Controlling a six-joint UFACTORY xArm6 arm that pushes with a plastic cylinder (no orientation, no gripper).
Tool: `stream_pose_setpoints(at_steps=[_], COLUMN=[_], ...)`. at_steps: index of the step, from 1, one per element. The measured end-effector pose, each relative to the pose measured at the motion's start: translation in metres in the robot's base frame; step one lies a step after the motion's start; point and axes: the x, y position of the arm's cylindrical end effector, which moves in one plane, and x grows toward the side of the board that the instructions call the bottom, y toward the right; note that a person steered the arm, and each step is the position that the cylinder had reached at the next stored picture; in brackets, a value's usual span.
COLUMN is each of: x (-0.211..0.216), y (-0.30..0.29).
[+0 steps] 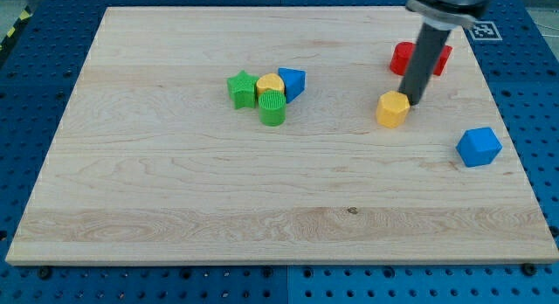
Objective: Slightly place the blue cube below the red star and red circle
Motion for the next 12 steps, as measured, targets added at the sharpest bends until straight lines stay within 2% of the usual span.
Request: stream_pose_setpoints(at_steps=[1, 2, 3, 4, 5, 6, 7, 9, 10, 11, 12], x=[0.042, 0.074, 0.087, 0.129, 0.139, 0.128, 0.115, 0.108, 0.078, 0.109, 0.109], y=[-0.03, -0.036, -0.004, 0.039, 0.1, 0.15, 0.151, 0.085, 0.071, 0.096, 0.15])
